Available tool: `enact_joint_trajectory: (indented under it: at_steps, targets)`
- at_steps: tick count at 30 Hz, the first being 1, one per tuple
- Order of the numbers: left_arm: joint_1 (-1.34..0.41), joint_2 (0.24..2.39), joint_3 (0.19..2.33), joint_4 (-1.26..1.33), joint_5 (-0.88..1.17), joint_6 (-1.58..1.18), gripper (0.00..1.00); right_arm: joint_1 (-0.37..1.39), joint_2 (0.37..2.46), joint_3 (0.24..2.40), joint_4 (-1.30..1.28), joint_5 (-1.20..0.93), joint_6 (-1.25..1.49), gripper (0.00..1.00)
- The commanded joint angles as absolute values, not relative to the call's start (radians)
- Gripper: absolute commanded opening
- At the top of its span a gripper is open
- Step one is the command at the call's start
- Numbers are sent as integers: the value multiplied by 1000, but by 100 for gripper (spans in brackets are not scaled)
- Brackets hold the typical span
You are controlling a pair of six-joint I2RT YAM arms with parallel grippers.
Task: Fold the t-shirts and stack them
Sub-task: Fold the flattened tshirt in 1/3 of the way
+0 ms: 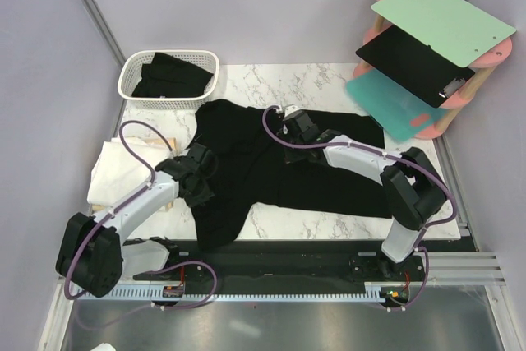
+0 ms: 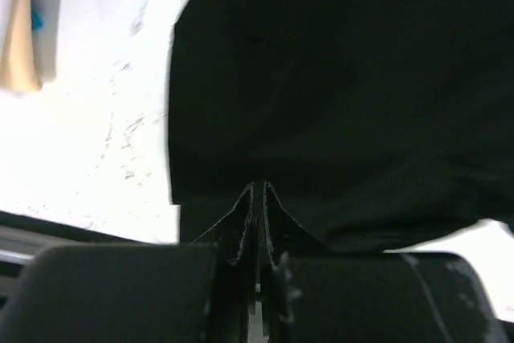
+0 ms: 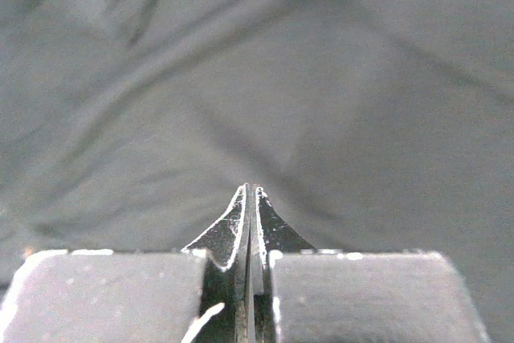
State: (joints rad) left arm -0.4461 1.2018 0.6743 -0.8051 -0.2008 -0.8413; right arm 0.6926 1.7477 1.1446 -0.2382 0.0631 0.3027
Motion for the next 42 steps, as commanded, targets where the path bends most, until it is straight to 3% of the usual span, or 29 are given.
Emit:
enact_joint_trajectory:
  at_steps: [1,11,22,28,42]
  targets:
    - [-479,1183,845,-819,-268,-824,2,586,1715,1118,-207,86,324,0]
    - [-477,1673,1305,-795,-419,-575,2,335,1781,1173,-267,238,305,0]
    - [-385,2117,1738,-784,-365,-480,2,190,1893,1281,-288,301,305,0]
    - [-318,2246,1801,-814,-341,-472,2,178,1997,1353,-287,301,290,0]
    - [-216,2223,1658,-805,-318,-534,2,179,2197,1549,-344,230,267,0]
